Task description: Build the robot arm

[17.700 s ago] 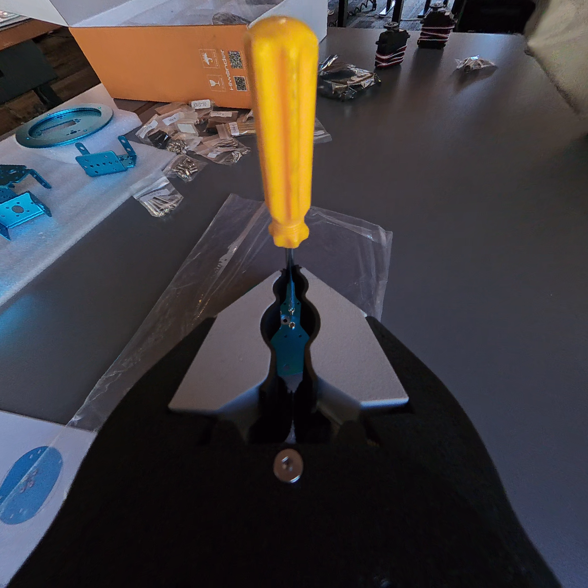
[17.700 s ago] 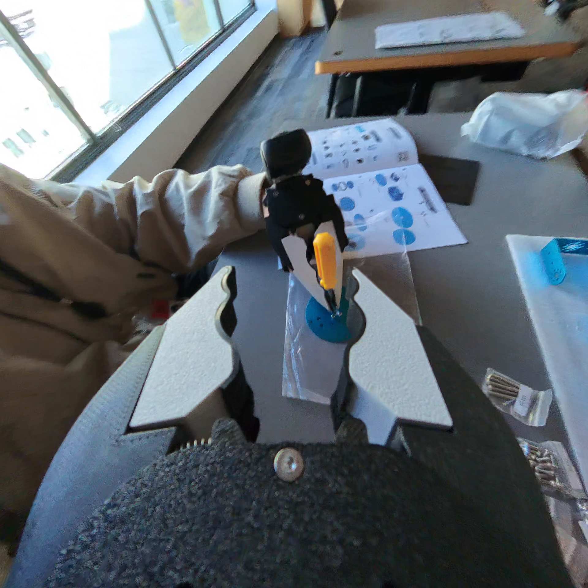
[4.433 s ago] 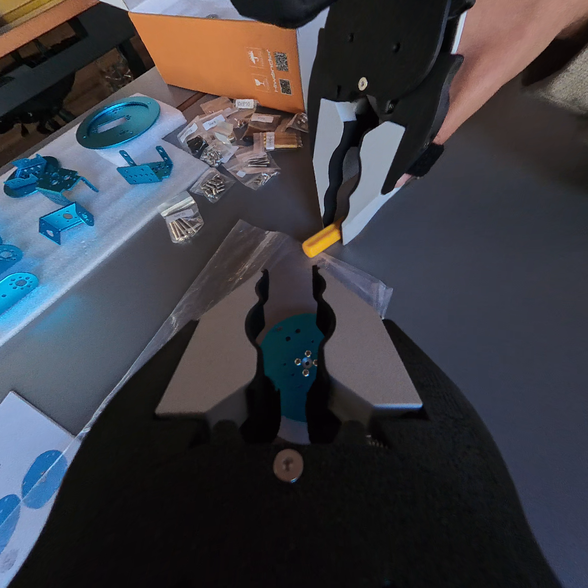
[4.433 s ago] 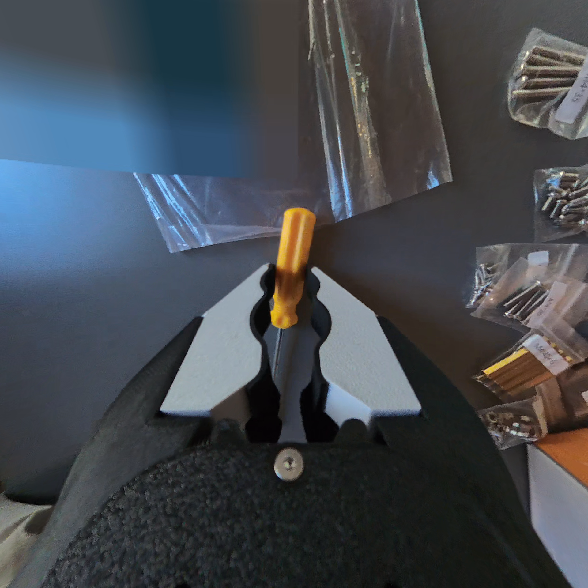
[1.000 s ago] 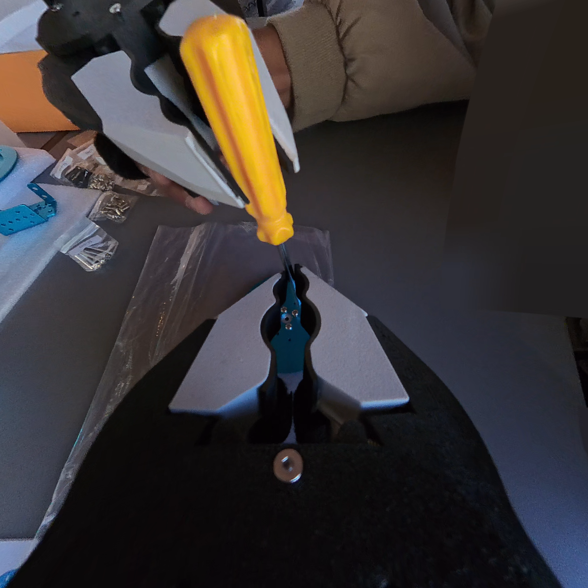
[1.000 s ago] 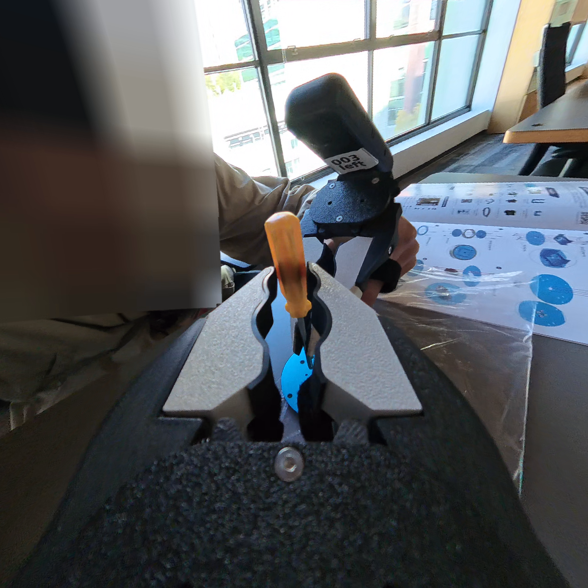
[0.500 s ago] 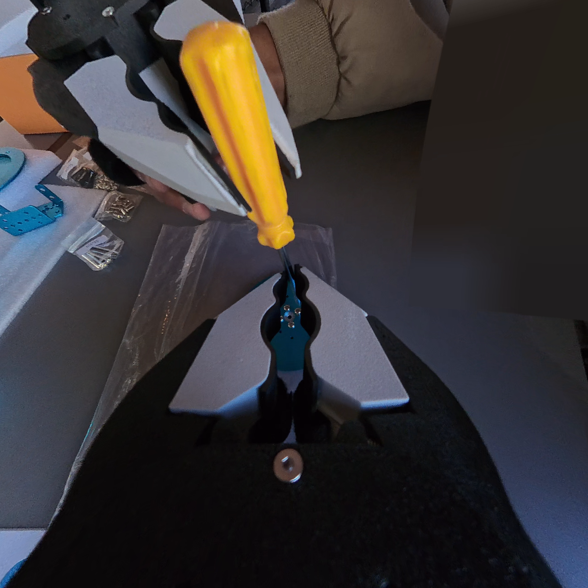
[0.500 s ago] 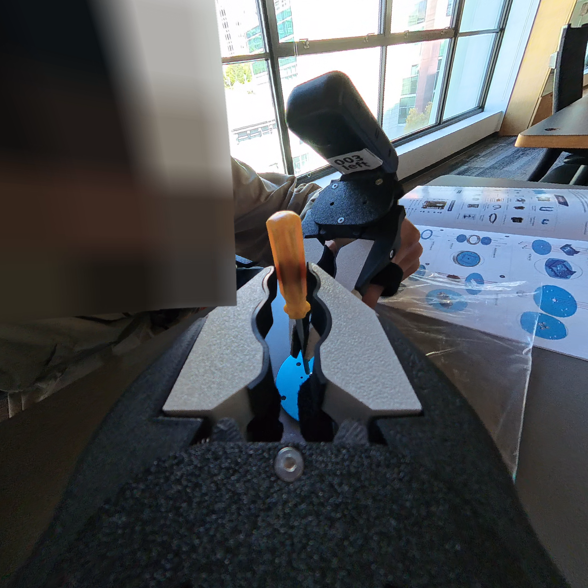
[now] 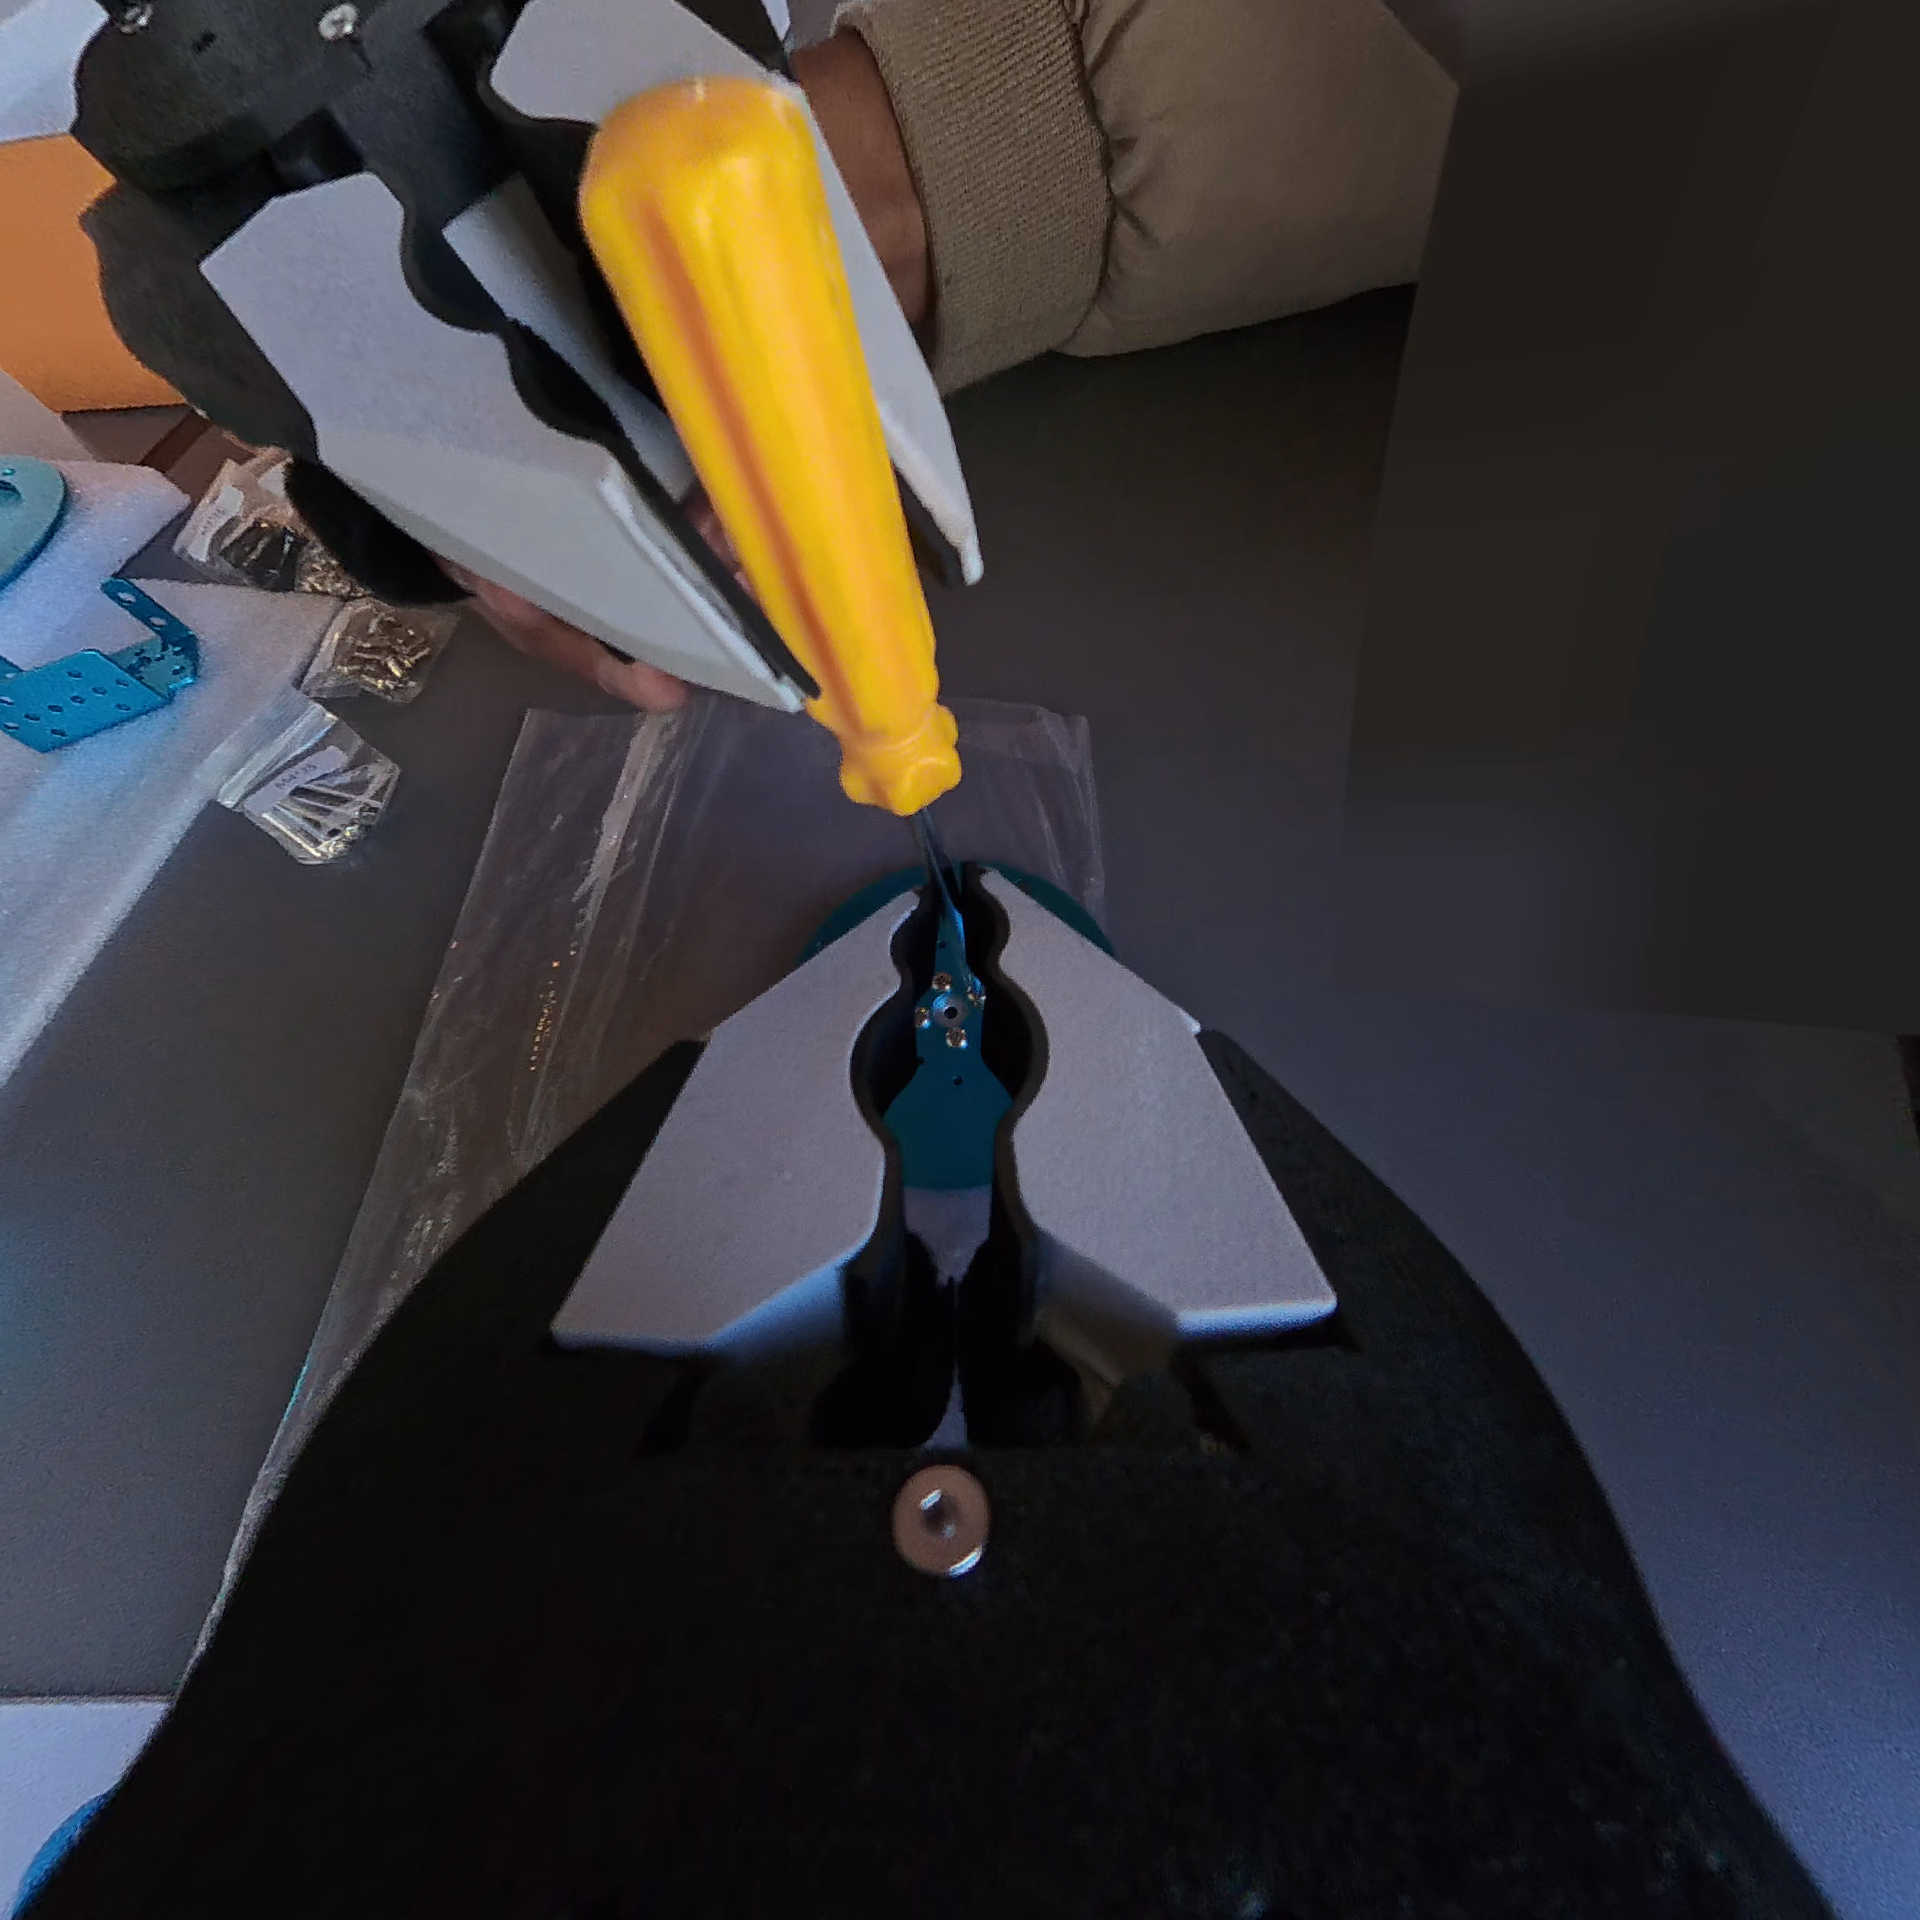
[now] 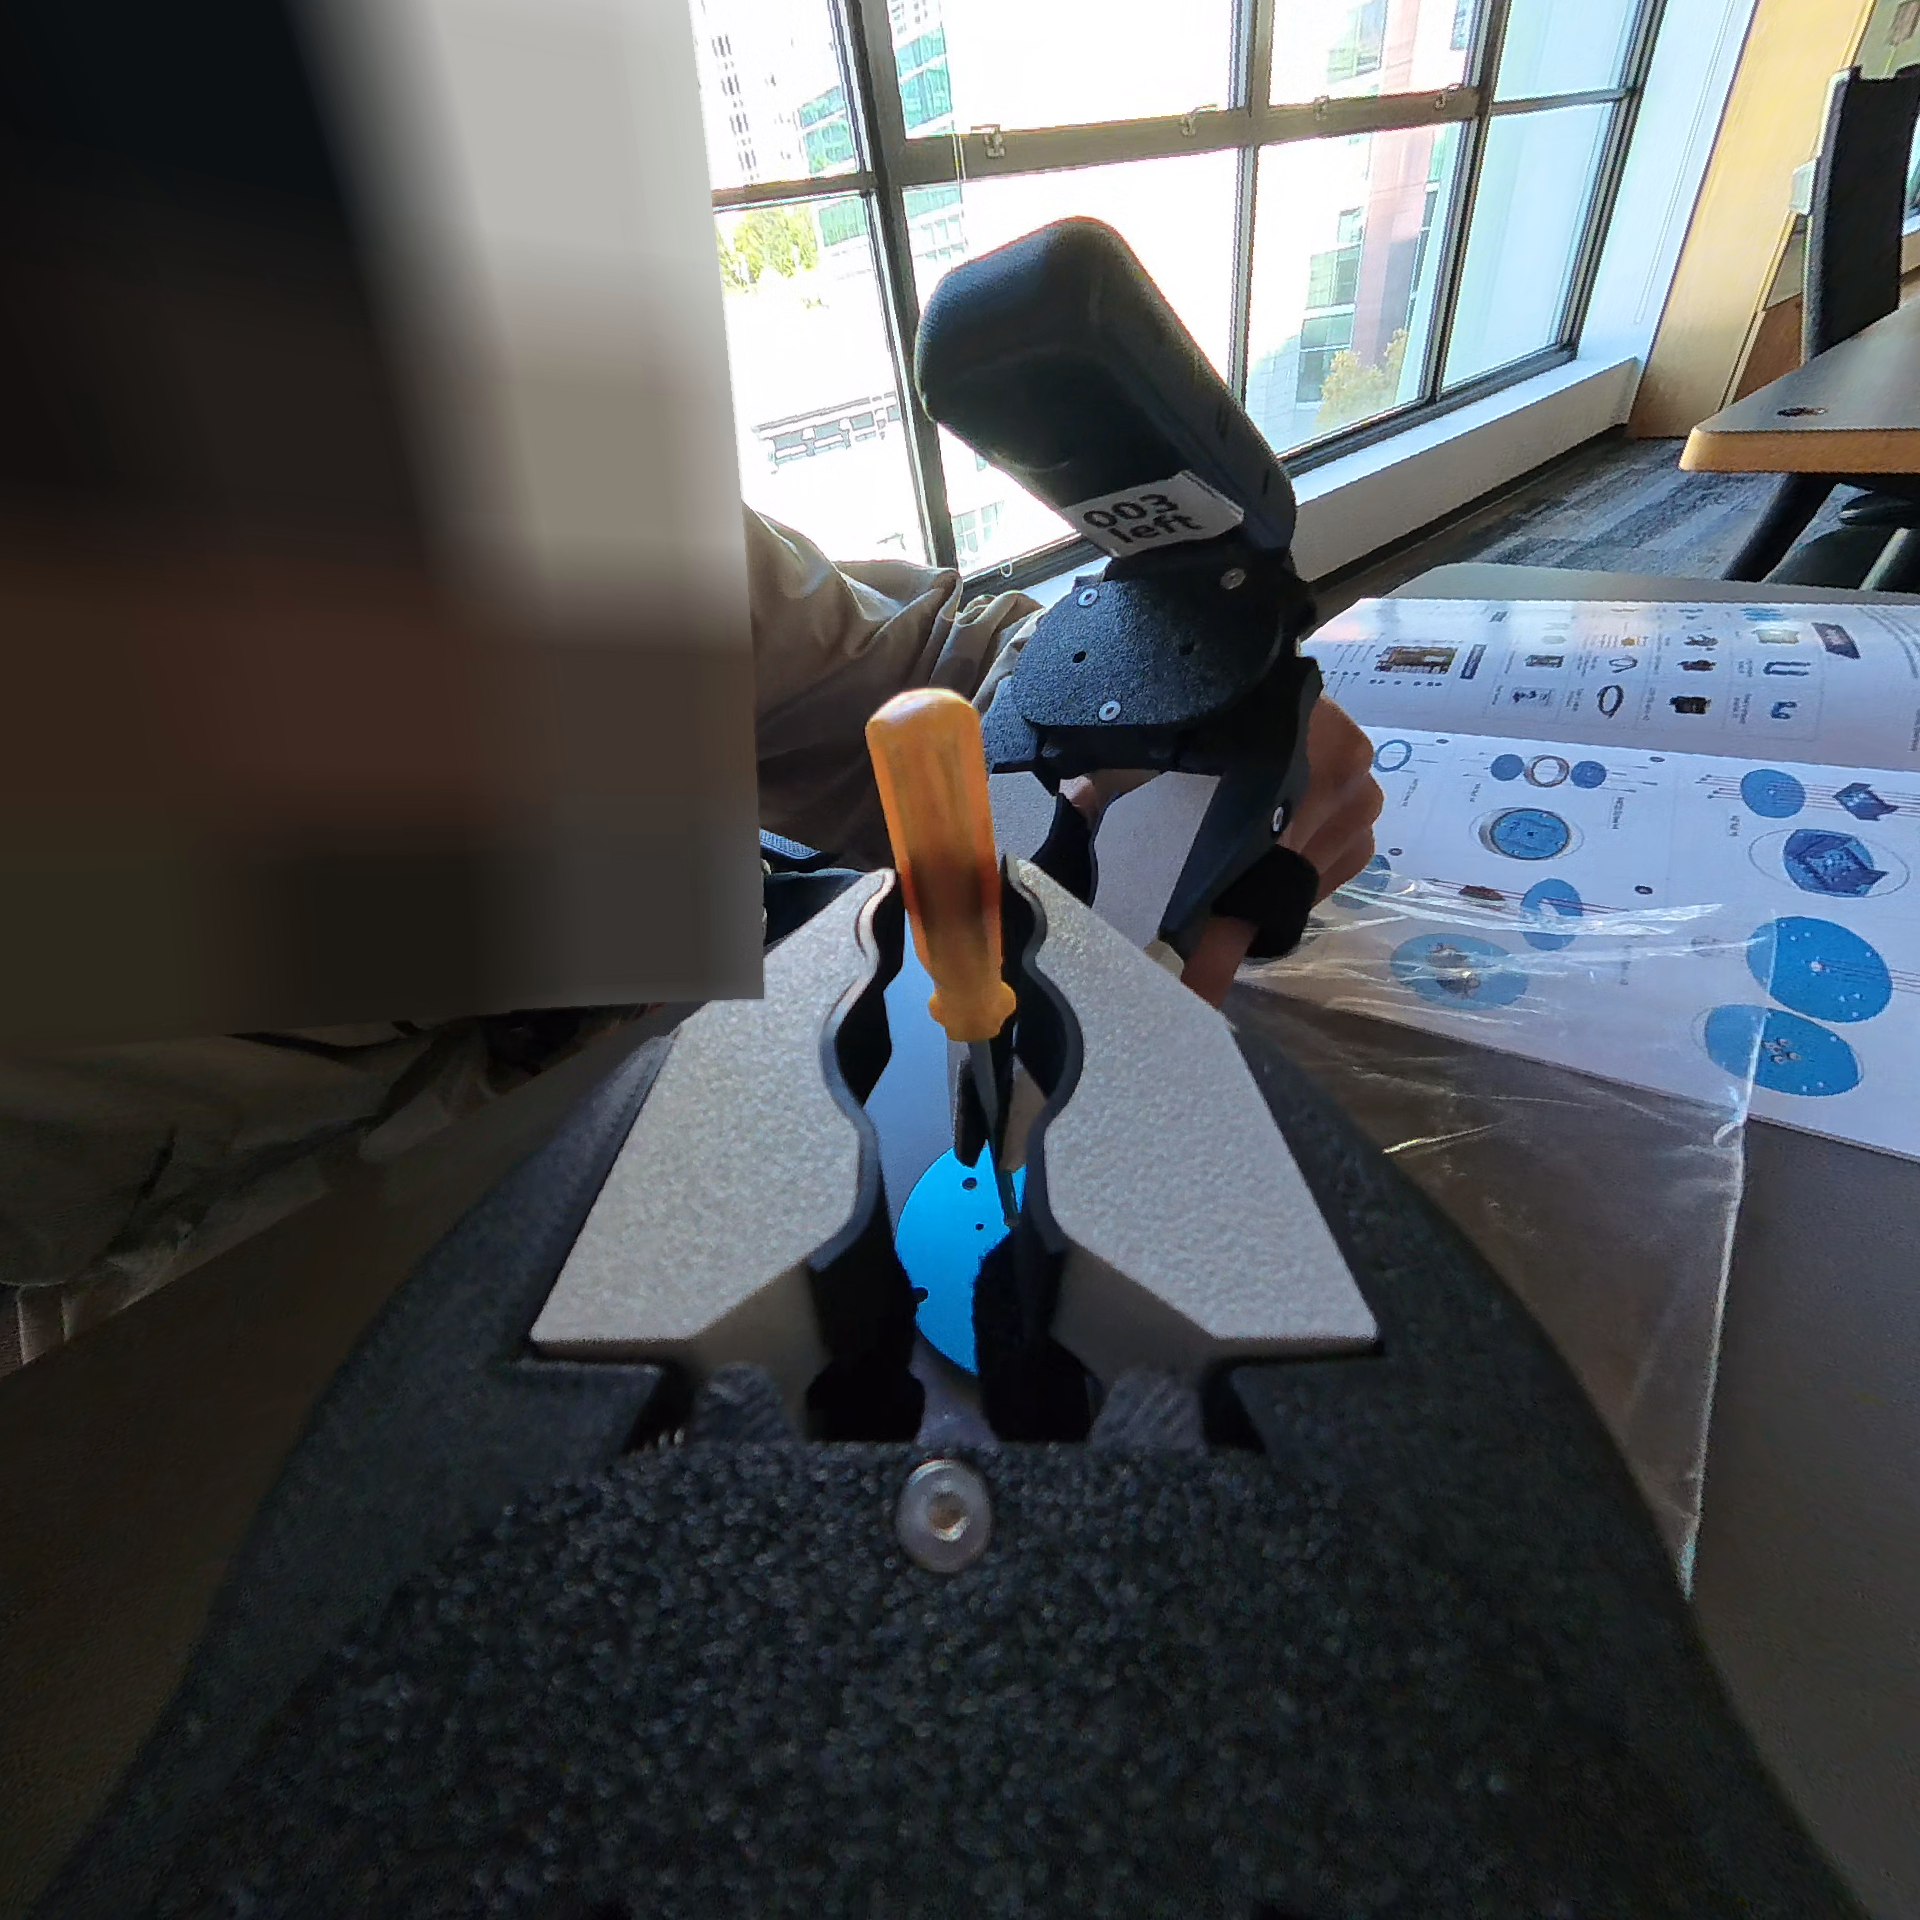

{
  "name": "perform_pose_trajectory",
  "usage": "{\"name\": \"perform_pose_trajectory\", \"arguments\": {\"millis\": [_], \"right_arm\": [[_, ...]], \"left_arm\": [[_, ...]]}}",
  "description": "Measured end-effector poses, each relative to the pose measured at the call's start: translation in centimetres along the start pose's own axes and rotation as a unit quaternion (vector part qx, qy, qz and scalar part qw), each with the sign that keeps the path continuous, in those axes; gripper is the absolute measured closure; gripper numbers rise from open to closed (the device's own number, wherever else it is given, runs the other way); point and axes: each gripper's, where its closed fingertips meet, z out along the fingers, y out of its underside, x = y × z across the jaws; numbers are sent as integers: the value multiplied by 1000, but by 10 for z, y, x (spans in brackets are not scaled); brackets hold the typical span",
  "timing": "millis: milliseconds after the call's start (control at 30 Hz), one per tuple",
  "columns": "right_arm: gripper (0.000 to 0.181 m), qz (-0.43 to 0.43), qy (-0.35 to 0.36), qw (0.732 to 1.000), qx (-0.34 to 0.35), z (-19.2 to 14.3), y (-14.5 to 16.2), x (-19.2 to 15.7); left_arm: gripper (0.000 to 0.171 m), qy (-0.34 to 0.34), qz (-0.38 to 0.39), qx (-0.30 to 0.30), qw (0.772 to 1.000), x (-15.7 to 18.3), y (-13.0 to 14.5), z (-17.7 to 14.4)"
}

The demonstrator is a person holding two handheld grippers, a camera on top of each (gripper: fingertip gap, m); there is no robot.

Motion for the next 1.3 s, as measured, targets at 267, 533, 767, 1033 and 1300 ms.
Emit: {"name": "perform_pose_trajectory", "arguments": {"millis": [267, 533, 767, 1033, 1300], "right_arm": [[165, -8, -2, 1000, -5, 0, 2, -2], [133, -14, 93, 991, -91, -11, -7, 0], [122, -134, 224, 927, -269, -14, -28, -21], [133, -105, 230, 818, -517, -27, -14, -11], [163, 21, 194, 825, -531, -13, -2, -1]], "left_arm": [[168, -3, 11, -3, 1000, 1, 1, 0], [168, 1, 9, 1, 1000, 1, 2, 0], [168, 9, -7, 14, 1000, -1, 2, 0], [168, 24, -13, 28, 999, 0, 2, 0], [168, 35, -22, 40, 998, -1, 2, -1]]}}
